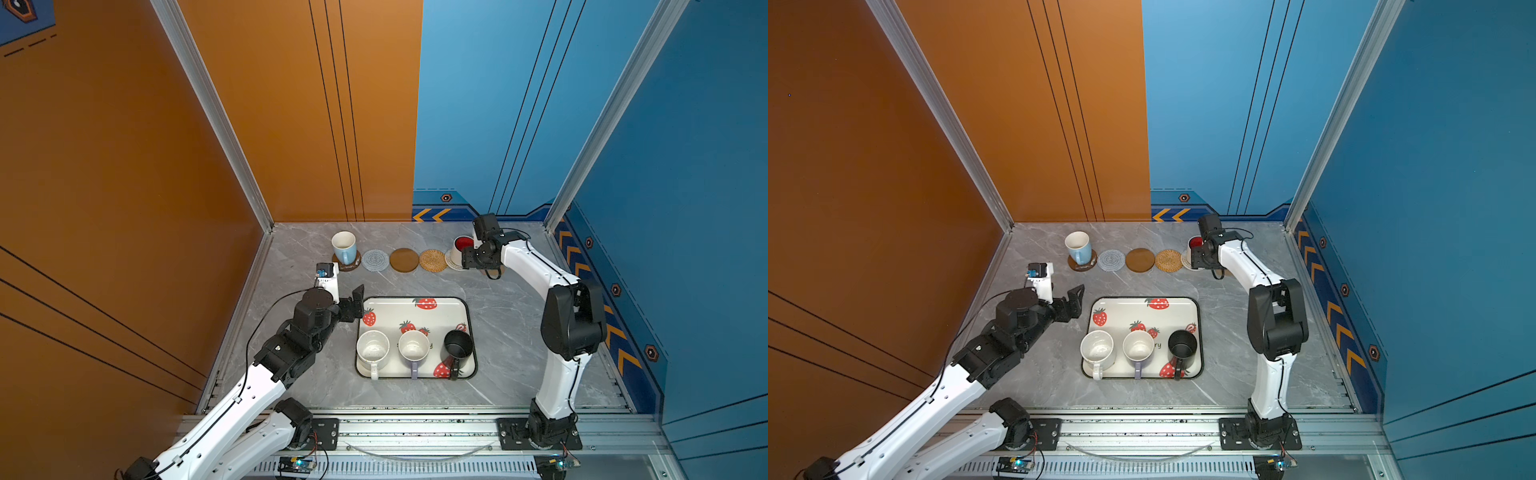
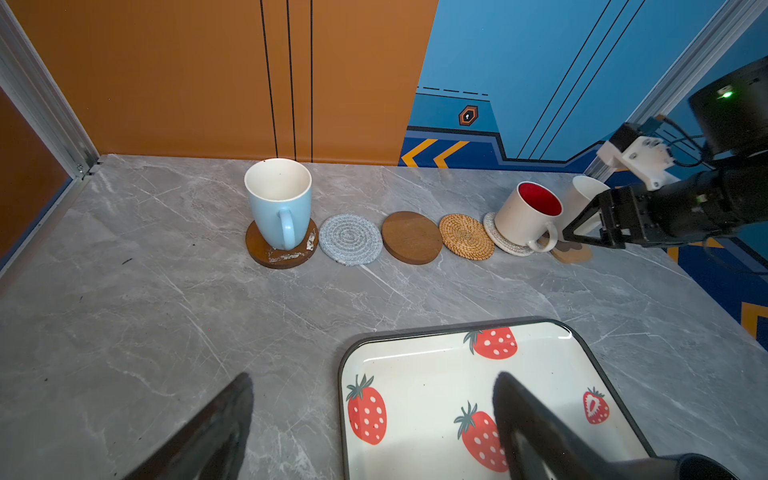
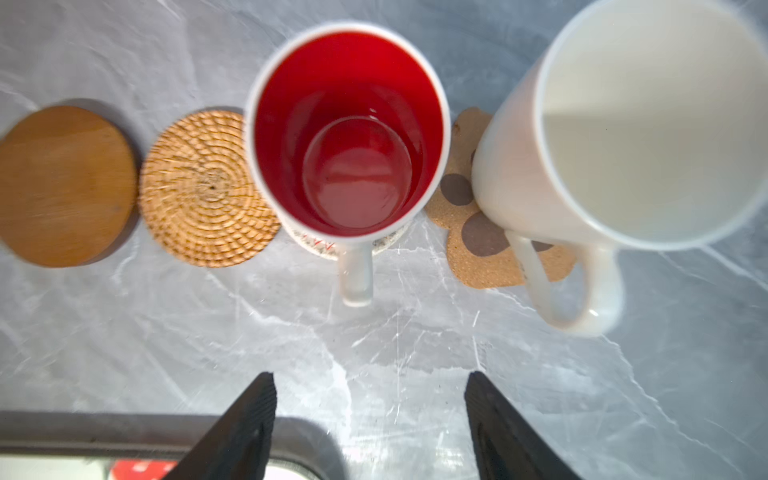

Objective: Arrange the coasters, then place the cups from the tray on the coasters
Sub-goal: 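Open the right gripper and raise it off the red-lined mug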

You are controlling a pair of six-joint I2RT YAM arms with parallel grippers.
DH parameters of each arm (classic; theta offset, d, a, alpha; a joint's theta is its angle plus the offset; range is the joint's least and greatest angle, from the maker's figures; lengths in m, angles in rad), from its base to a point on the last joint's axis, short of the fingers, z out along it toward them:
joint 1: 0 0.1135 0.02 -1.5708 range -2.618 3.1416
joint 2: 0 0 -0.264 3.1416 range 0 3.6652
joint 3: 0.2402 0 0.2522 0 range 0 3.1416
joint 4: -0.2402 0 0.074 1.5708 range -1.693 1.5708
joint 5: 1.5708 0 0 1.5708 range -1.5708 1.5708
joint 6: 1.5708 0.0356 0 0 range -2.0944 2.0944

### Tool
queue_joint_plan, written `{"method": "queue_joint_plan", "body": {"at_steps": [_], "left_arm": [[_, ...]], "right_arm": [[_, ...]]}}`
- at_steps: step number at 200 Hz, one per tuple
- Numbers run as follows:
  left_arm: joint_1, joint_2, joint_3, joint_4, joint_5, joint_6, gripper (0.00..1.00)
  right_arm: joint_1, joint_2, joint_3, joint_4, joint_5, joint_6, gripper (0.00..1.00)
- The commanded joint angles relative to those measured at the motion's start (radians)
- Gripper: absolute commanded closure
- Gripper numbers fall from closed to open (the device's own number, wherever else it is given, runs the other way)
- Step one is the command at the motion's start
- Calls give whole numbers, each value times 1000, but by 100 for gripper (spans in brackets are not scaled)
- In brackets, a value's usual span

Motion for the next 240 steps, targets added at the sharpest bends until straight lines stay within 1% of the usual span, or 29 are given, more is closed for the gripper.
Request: {"method": "queue_joint_plan", "body": {"at_steps": [1, 32, 45, 76, 106, 147, 176, 199, 209, 240], "left_arm": [[6, -12, 1, -9, 10, -8, 10], [7, -12, 1, -8, 12, -11, 10], [6, -12, 1, -9, 12, -13, 10], [6, -13, 3, -11, 18, -16, 10], [5, -13, 3, -13, 21, -21, 9], [2, 0, 11, -13, 30, -33, 10], [-5, 15, 18, -17, 33, -35, 10], [-7, 28, 24, -18, 27, -43, 10], [-7, 38, 34, -17, 27, -55, 10], [-9, 86, 88, -39, 43, -77, 10]], "right_arm": [[21, -79, -39, 14, -1, 16, 27], [60, -181, -81, 52, 27, 34, 24], [82, -224, -103, 75, 40, 43, 22], [151, -324, -167, 169, 92, 70, 19], [220, -385, -176, 232, 144, 105, 15], [312, -450, -220, 364, 180, 177, 12], [339, -494, -298, 490, 197, 231, 10], [352, -521, -351, 521, 244, 274, 10], [358, -532, -376, 533, 265, 290, 8], [374, -553, -422, 548, 306, 298, 6]]}}
